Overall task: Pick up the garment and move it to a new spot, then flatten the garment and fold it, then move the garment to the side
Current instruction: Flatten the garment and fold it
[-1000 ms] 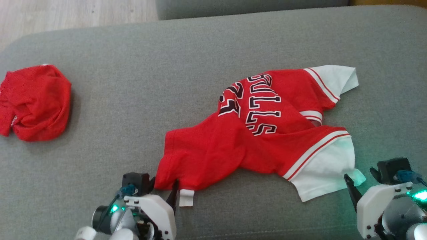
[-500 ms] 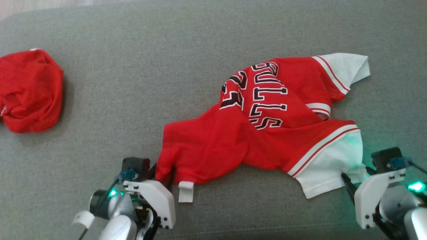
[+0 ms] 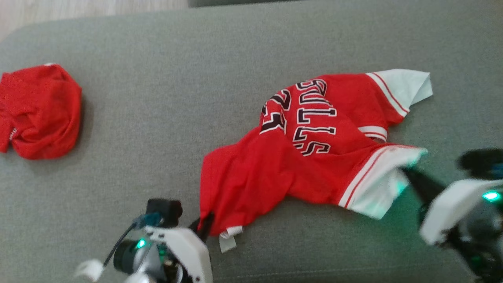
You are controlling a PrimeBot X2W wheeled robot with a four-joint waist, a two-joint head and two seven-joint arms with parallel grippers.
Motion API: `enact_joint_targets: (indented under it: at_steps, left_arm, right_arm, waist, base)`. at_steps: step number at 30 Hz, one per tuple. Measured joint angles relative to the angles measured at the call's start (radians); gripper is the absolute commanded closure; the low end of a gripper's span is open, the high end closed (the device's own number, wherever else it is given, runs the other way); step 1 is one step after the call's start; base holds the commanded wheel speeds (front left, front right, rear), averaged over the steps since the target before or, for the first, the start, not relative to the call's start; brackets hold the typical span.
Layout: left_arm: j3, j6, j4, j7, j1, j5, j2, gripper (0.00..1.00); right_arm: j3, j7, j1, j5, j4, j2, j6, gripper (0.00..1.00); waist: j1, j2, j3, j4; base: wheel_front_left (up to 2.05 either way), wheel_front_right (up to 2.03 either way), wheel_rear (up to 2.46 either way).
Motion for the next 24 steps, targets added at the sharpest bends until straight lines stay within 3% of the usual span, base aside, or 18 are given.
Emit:
enact_joint_targets:
  at_steps: [8,12,17,20,24]
  left_arm:
    - [0.096,-0.019,-0.488,0.156,0.094,-0.182,0.082,1.0]
    - [0.143,-0.011,-0.714,0.224,0.088,-0.3,0.086,1.0]
    - [0.199,0.02,-0.905,0.316,-0.032,-0.42,0.088,1.0]
    - [0.208,0.037,-0.94,0.36,-0.121,-0.472,0.087,1.0]
    - [0.246,0.103,-0.958,0.448,-0.309,-0.549,0.083,1.0]
  right_arm:
    - [-0.264,0.071,0.06,0.264,-0.406,0.061,0.0,1.0]
    - [-0.393,0.117,0.041,0.355,-0.544,0.105,0.0,1.0]
    - [-0.53,0.188,-0.125,0.444,-0.646,0.118,0.0,1.0]
    - [-0.567,0.229,-0.212,0.463,-0.669,0.117,0.0,1.0]
    - [-0.608,0.325,-0.398,0.461,-0.644,0.07,0.0,1.0]
  waist:
    - [0.0,0.0,-0.061,-0.014]
    - [0.0,0.0,-0.083,-0.027]
    - [0.0,0.0,-0.092,-0.038]
    - [0.0,0.0,-0.091,-0.039]
    - [0.0,0.0,-0.069,-0.04]
  base:
    - [0.0,0.0,0.0]
    - [0.0,0.0,0.0]
    - [0.0,0.0,0.0]
    - [0.0,0.0,0.0]
    - [0.0,0.0,0.0]
